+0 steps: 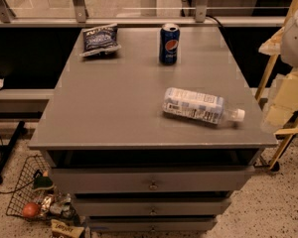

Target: Move blue plastic bottle near pepsi can

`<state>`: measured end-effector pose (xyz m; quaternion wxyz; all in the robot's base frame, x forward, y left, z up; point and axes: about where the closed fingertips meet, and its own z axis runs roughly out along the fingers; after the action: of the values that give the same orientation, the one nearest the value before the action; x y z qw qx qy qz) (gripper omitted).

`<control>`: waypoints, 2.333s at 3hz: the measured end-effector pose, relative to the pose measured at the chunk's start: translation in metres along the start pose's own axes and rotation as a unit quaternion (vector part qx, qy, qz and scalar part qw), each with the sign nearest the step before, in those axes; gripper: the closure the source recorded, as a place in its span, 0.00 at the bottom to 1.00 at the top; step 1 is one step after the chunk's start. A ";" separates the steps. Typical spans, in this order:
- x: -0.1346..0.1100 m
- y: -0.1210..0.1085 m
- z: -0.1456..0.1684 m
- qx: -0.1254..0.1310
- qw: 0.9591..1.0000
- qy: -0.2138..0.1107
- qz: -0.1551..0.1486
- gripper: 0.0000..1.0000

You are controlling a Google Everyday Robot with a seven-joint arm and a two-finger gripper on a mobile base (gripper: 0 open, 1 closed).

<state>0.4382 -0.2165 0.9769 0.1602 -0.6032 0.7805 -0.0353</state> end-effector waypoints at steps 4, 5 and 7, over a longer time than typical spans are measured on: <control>-0.071 -0.023 0.091 -0.006 0.998 -0.052 0.046 0.00; -0.079 -0.019 0.128 -0.004 0.999 -0.025 0.045 0.00; -0.083 -0.036 0.160 -0.019 0.998 -0.034 0.055 0.00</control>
Offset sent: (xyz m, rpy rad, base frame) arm 0.0487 0.0247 -0.0324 0.2323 0.0661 -0.0586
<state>0.5370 -0.1253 0.8520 0.1773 -0.5634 0.8069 0.0088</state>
